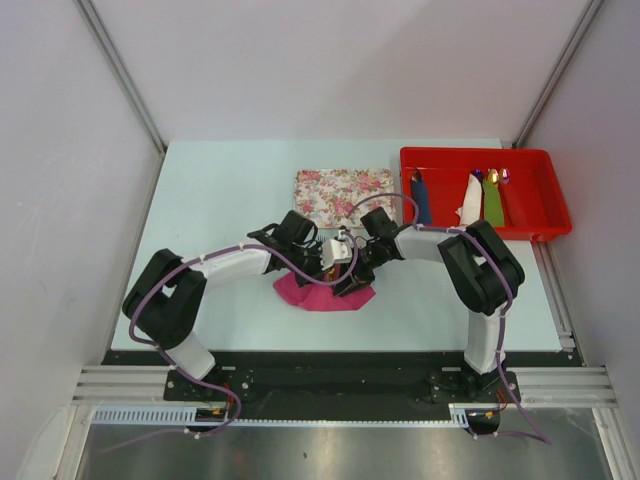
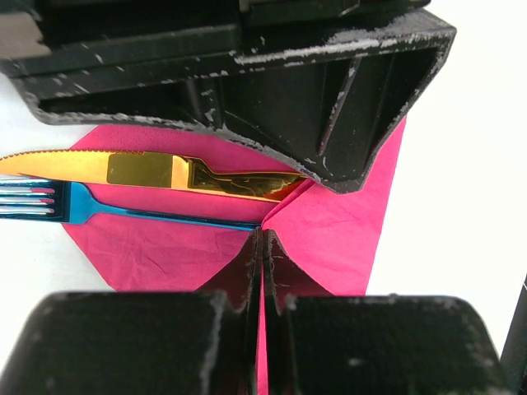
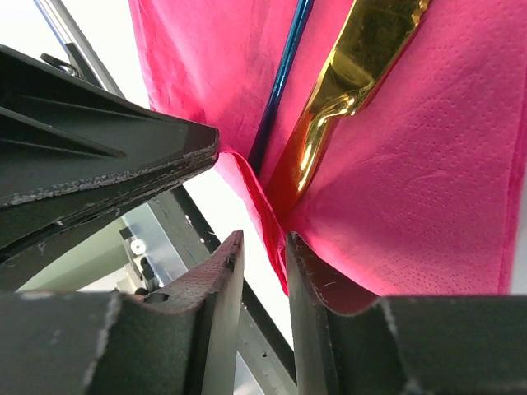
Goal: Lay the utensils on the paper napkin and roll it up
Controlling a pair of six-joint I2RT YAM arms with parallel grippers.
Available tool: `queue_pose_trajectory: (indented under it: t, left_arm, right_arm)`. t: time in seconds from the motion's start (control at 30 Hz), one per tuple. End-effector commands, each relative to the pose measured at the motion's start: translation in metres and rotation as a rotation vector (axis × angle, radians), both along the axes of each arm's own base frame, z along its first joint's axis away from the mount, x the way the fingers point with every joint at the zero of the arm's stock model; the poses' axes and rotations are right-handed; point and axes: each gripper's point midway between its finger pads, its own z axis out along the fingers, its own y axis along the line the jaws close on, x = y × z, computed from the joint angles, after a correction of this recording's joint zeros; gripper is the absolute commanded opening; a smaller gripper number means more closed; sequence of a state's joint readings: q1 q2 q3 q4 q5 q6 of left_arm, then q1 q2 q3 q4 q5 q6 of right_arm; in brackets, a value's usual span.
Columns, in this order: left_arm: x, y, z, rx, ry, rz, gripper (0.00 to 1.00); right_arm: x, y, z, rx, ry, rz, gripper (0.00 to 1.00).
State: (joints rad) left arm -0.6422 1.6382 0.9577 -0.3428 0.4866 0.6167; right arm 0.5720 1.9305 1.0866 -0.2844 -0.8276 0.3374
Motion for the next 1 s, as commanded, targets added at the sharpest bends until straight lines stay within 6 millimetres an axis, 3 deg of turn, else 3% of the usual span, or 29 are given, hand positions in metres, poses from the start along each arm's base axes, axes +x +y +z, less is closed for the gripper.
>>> queue_pose_trajectory:
  t: [0.0, 0.17, 0.27, 0.3, 0.37, 0.4, 0.5, 0.57, 0.7, 0.97]
  left_arm:
    - [0.011, -0.013, 0.016, -0.059, -0.019, 0.001, 0.0]
    - [0.011, -0.013, 0.016, -0.062, -0.011, 0.008, 0.0]
    - [0.009, -0.013, 0.017, -0.065, -0.002, 0.006, 0.0]
    - [0.009, -0.011, 0.02, -0.068, 0.003, 0.013, 0.04]
    - [0.003, -0.008, 0.024, -0.081, 0.052, 0.024, 0.19]
    - [0.002, -0.007, 0.029, -0.094, 0.073, 0.032, 0.38]
    - [-0.01, 0.005, 0.044, -0.169, 0.213, 0.084, 0.67]
    - [-0.012, 0.017, 0.052, -0.206, 0.274, 0.155, 0.69]
    - [-0.027, 0.031, 0.041, -0.213, 0.375, 0.228, 0.68]
    - [-0.049, 0.037, 0.023, -0.199, 0.468, 0.246, 0.66]
  right_arm:
    - [-0.005, 0.003, -0.002, 0.027, -0.005, 0.031, 0.31]
    - [-0.007, 0.002, -0.005, 0.016, -0.004, 0.032, 0.24]
    - [-0.007, 0.0, -0.011, -0.005, 0.0, 0.032, 0.07]
    - [-0.007, -0.001, -0.013, -0.009, -0.003, 0.033, 0.0]
    - [-0.005, -0.002, -0.015, -0.024, -0.007, 0.03, 0.0]
    - [-0.004, -0.003, -0.016, -0.029, -0.008, 0.026, 0.0]
    - [-0.003, -0.003, -0.015, -0.03, -0.018, 0.02, 0.0]
    - [-0.002, -0.002, -0.015, -0.028, -0.019, 0.018, 0.0]
    - [-0.001, -0.002, -0.012, -0.023, -0.02, 0.013, 0.0]
    - [-0.002, -0.003, -0.011, -0.029, -0.016, 0.004, 0.0]
